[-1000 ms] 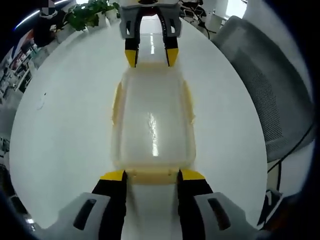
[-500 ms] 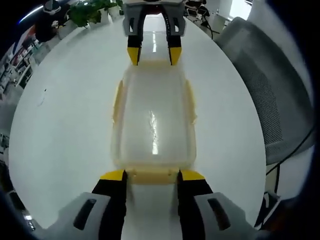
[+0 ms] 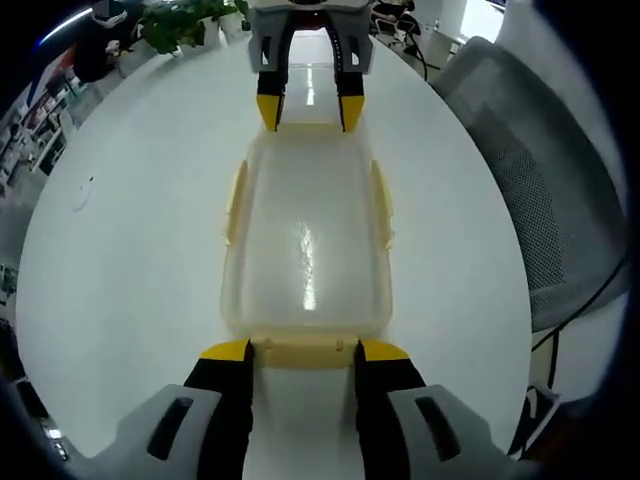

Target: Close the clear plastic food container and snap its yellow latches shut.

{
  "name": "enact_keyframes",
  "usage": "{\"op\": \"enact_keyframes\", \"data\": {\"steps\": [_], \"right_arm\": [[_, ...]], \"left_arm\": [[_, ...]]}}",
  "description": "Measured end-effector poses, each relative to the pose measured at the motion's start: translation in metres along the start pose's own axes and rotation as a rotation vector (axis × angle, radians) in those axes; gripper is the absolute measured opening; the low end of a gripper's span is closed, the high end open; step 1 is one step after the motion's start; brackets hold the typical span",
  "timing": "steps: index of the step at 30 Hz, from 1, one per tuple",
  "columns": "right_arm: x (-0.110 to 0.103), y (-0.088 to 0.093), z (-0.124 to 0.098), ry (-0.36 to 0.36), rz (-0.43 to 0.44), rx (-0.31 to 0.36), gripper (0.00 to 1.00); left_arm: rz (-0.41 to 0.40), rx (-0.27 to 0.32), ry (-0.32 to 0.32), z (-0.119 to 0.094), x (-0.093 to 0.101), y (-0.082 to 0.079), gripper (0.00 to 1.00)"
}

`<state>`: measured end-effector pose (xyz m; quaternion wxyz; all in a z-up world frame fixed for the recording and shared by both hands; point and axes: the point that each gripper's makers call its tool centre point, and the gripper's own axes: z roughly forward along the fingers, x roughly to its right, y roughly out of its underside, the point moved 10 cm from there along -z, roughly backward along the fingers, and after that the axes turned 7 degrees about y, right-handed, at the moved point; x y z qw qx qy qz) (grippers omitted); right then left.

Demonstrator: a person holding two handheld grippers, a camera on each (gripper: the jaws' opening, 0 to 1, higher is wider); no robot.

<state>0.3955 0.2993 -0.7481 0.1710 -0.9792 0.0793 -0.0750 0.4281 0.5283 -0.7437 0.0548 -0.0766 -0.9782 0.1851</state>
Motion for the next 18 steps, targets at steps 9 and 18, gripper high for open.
{"op": "enact_keyframes", "data": {"steps": [9, 18], "right_arm": [[0.0005, -0.0008, -0.0002, -0.002, 0.002, 0.0, 0.39], [-0.003, -0.0039, -0.0039, 0.009, -0.025, 0.003, 0.39]], "left_arm": [[0.001, 0.013, -0.006, -0.0006, 0.0008, 0.0015, 0.38], [-0.02, 0.002, -0.018, -0.0006, 0.0095, 0.0006, 0.38]]}}
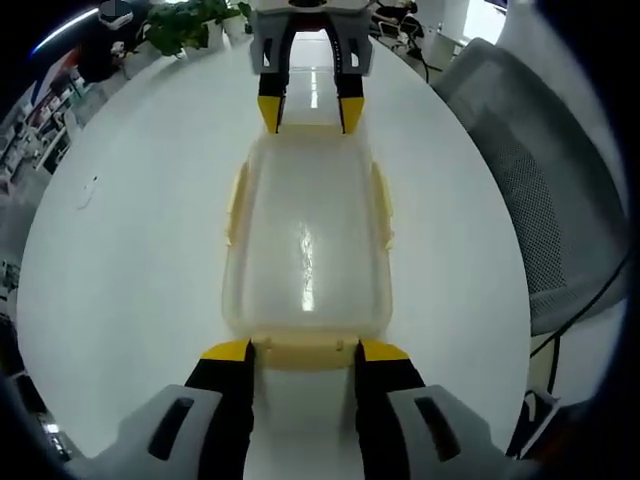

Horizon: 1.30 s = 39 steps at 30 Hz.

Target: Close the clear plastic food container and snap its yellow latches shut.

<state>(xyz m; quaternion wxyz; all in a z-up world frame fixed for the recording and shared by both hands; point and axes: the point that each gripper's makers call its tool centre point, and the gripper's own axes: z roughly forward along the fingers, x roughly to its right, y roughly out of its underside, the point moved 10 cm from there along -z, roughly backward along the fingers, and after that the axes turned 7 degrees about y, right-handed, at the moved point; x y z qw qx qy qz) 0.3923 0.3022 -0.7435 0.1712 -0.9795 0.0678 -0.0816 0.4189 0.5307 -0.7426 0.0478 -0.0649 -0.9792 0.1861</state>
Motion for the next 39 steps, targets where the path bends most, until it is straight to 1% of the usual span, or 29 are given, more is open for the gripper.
{"op": "enact_keyframes", "data": {"steps": [4, 6, 15, 20, 22, 32, 35, 39], "right_arm": [[-0.001, -0.001, -0.004, 0.005, -0.002, 0.015, 0.39], [0.001, -0.001, -0.007, 0.014, -0.004, 0.012, 0.39], [0.005, -0.001, -0.029, 0.04, -0.017, 0.046, 0.39], [0.004, 0.004, -0.04, 0.038, -0.024, 0.039, 0.39], [0.004, 0.006, -0.045, 0.052, -0.027, 0.035, 0.39], [0.005, 0.017, -0.074, 0.071, -0.024, 0.058, 0.39], [0.006, 0.021, -0.079, 0.073, -0.025, 0.057, 0.39], [0.005, 0.029, -0.085, 0.079, -0.028, 0.045, 0.39]], "left_arm": [[0.001, 0.002, -0.012, -0.005, 0.003, 0.001, 0.38], [0.006, 0.016, -0.028, -0.011, 0.003, -0.002, 0.38], [0.021, 0.022, -0.062, -0.027, 0.005, -0.012, 0.38], [0.028, 0.034, -0.064, -0.032, 0.008, -0.024, 0.38], [0.037, 0.047, -0.073, -0.036, 0.009, -0.029, 0.38], [0.062, 0.067, -0.089, -0.049, 0.01, -0.052, 0.38], [0.063, 0.076, -0.089, -0.05, 0.011, -0.057, 0.38], [0.069, 0.081, -0.087, -0.049, 0.01, -0.069, 0.38]]}}
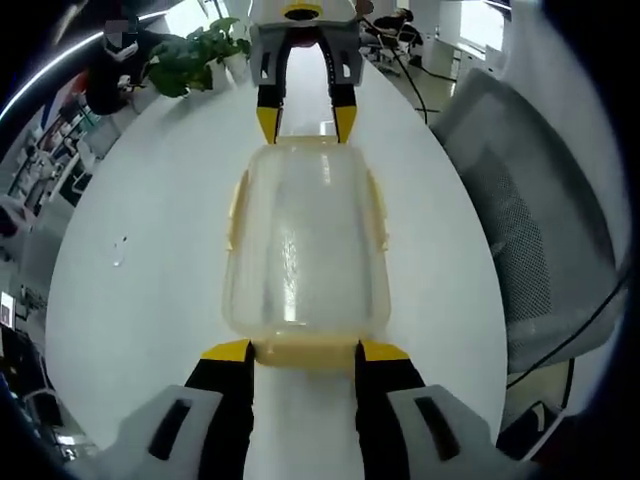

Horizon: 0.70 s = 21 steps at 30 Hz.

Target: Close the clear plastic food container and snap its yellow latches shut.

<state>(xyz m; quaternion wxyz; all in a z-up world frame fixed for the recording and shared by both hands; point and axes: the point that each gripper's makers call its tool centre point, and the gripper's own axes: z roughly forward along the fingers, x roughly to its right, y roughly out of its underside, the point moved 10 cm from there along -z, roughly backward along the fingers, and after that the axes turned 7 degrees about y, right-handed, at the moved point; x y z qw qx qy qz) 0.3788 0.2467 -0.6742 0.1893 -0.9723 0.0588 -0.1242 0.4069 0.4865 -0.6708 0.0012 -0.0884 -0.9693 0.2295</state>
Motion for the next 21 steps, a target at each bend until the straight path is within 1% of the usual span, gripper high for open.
{"op": "enact_keyframes", "data": {"steps": [7, 14, 21], "right_arm": [[-0.002, 0.02, -0.011, 0.003, 0.01, -0.001, 0.39], [-0.009, 0.038, -0.018, 0.003, 0.026, -0.002, 0.39], [-0.011, 0.055, -0.025, 0.003, 0.031, -0.001, 0.39]], "left_arm": [[0.014, 0.022, 0.004, 0.007, 0.001, -0.019, 0.38], [0.029, 0.03, 0.011, 0.016, 0.005, -0.036, 0.38], [0.031, 0.038, 0.013, 0.024, 0.006, -0.051, 0.38]]}}
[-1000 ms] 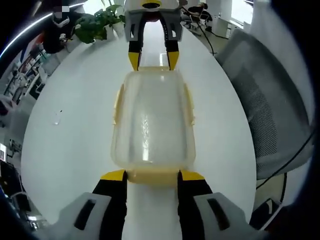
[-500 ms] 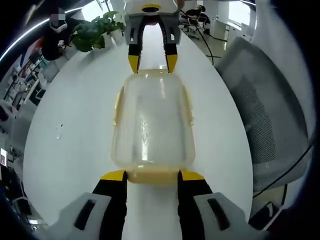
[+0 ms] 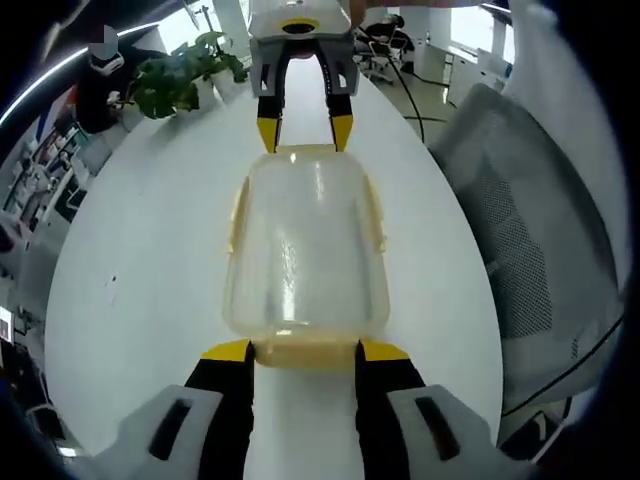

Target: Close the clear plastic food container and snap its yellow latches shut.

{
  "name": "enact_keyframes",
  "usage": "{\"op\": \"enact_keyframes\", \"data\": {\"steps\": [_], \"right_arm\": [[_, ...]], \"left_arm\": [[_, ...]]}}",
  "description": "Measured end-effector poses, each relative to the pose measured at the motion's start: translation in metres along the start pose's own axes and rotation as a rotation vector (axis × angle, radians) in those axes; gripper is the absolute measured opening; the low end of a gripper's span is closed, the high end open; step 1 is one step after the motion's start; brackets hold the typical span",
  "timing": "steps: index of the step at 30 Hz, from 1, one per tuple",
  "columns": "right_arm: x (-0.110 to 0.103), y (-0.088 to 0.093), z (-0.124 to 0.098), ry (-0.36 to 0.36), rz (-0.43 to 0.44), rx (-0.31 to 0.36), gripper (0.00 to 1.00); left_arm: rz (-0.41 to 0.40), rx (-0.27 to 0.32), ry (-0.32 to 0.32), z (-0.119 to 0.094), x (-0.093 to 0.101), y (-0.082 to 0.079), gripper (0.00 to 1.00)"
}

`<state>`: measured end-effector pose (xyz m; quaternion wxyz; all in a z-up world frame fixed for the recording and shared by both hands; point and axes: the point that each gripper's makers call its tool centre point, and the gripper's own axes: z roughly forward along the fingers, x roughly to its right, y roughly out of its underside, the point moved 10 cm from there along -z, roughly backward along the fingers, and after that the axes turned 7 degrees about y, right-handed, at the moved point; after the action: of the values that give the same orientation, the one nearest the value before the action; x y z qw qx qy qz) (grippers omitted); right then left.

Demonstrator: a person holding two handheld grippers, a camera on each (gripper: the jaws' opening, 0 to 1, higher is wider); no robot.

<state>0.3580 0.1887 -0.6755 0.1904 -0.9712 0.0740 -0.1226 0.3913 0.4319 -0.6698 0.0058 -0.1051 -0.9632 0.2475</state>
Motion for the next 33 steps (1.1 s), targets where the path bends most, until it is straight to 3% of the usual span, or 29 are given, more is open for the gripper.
{"op": "enact_keyframes", "data": {"steps": [33], "right_arm": [[0.009, 0.065, -0.026, -0.009, 0.007, 0.027, 0.39]], "left_arm": [[-0.004, -0.017, 0.004, 0.028, -0.009, -0.064, 0.38]]}}
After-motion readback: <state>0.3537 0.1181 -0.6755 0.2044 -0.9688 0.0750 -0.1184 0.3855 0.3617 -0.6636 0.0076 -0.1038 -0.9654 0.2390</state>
